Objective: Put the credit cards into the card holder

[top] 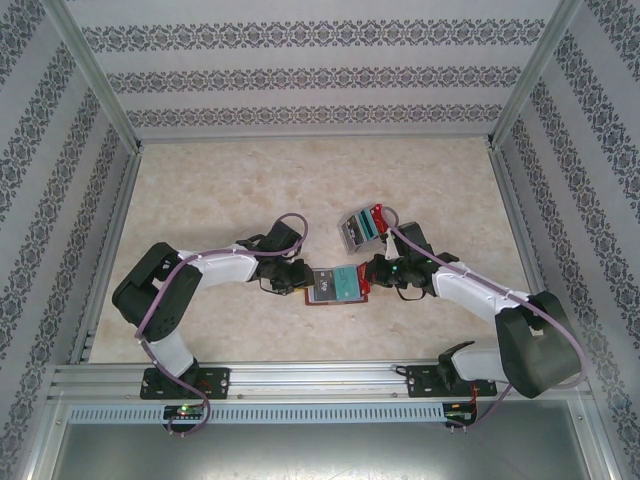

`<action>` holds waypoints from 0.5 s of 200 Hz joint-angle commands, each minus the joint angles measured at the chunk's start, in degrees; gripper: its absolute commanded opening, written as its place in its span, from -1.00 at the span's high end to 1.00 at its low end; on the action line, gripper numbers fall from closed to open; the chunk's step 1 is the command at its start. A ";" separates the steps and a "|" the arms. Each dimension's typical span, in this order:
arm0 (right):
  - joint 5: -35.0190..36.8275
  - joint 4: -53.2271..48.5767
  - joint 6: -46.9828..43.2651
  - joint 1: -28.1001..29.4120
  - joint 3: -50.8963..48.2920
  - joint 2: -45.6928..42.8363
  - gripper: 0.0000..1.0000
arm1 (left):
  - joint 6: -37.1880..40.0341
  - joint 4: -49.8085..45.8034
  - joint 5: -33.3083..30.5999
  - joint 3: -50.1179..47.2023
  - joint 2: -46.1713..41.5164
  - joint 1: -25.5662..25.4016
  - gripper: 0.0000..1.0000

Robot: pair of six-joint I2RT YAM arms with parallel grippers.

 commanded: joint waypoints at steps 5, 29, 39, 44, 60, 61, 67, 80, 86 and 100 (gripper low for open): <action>0.16 -1.54 0.25 0.88 0.88 -3.53 0.97 | 0.99 -0.29 0.06 1.38 1.45 -1.48 0.50; -1.14 -2.14 0.28 0.88 1.83 -5.83 0.96 | 1.08 -0.37 -0.10 1.43 1.49 -1.49 0.53; -2.19 -1.80 0.55 0.92 2.16 -6.12 0.95 | 1.00 -0.24 -0.14 1.33 1.36 -1.56 0.55; -2.73 -1.24 0.78 1.09 2.17 -6.12 0.95 | 0.99 -0.04 -0.12 1.38 1.29 -1.56 0.56; -3.36 -0.15 1.80 2.15 2.64 -5.03 0.95 | 0.99 0.42 -0.04 1.33 1.19 -1.64 0.61; -3.39 -0.13 1.83 2.24 2.67 -4.96 0.95 | 0.99 0.39 -0.03 1.41 1.19 -1.65 0.61; -3.66 0.38 1.87 2.77 2.90 -4.44 0.95 | 0.99 0.49 -0.08 1.44 1.19 -1.65 0.62; -3.17 0.67 1.78 4.02 3.67 -3.42 0.95 | 0.99 0.53 -0.06 1.49 1.10 -1.72 0.63; -2.62 0.29 1.86 4.45 4.10 -3.00 0.95 | 0.99 0.47 -0.06 1.43 1.10 -1.65 0.64; -2.48 0.94 1.87 5.30 4.43 -2.22 0.94 | 0.80 0.89 -0.03 1.27 0.93 -1.74 0.65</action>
